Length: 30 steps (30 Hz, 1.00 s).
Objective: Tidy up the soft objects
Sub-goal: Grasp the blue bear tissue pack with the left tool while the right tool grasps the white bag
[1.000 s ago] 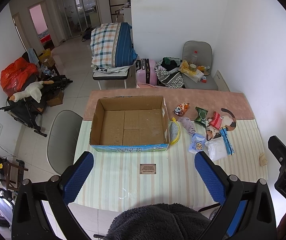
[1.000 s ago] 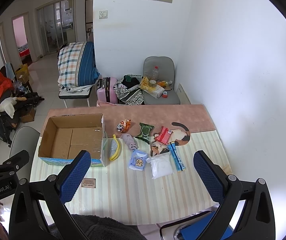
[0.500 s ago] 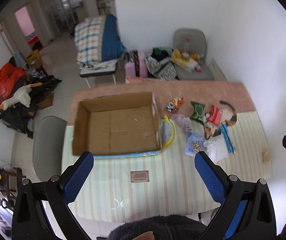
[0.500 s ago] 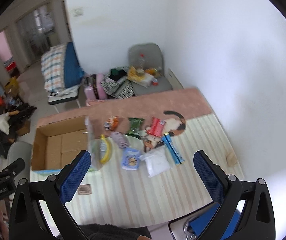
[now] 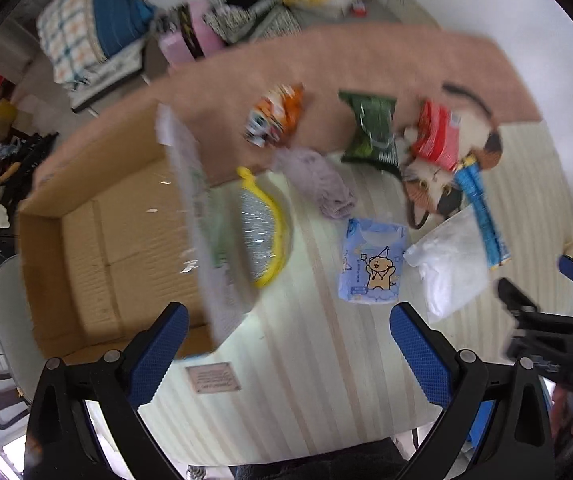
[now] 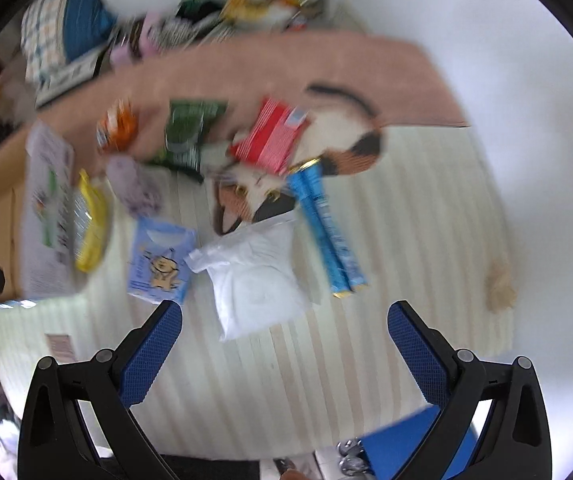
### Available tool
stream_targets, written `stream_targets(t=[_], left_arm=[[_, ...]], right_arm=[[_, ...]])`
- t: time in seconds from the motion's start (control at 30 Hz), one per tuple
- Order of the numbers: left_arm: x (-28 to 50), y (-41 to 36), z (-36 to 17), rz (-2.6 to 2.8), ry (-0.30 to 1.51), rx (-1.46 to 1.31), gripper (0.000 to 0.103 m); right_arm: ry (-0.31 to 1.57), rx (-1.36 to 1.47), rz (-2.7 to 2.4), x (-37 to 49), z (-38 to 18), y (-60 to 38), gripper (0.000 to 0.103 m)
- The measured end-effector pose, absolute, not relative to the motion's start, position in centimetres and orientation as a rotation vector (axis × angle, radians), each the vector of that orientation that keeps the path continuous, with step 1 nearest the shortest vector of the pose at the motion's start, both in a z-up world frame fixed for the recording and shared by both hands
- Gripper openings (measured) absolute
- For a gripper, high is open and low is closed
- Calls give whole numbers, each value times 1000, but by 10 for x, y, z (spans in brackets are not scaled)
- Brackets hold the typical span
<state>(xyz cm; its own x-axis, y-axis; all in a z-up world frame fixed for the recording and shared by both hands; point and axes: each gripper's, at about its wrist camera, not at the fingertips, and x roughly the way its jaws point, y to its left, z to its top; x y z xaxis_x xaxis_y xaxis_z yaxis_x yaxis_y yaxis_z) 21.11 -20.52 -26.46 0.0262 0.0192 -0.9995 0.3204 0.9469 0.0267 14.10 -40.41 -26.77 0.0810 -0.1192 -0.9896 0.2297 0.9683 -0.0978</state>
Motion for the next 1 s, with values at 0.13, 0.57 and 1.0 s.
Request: stream_targets(t=[0.13, 0.57, 1.0], left_arm=[[225, -221, -309, -228, 1622, 274, 103], [227, -272, -376, -338, 1788, 276, 103], [221, -290, -445, -293, 1870, 403, 62]], right_arm=[[1595, 44, -193, 164, -347, -399, 103], [1754, 251, -243, 134, -431, -454, 89], [1773, 318, -248, 126, -448, -465, 88]])
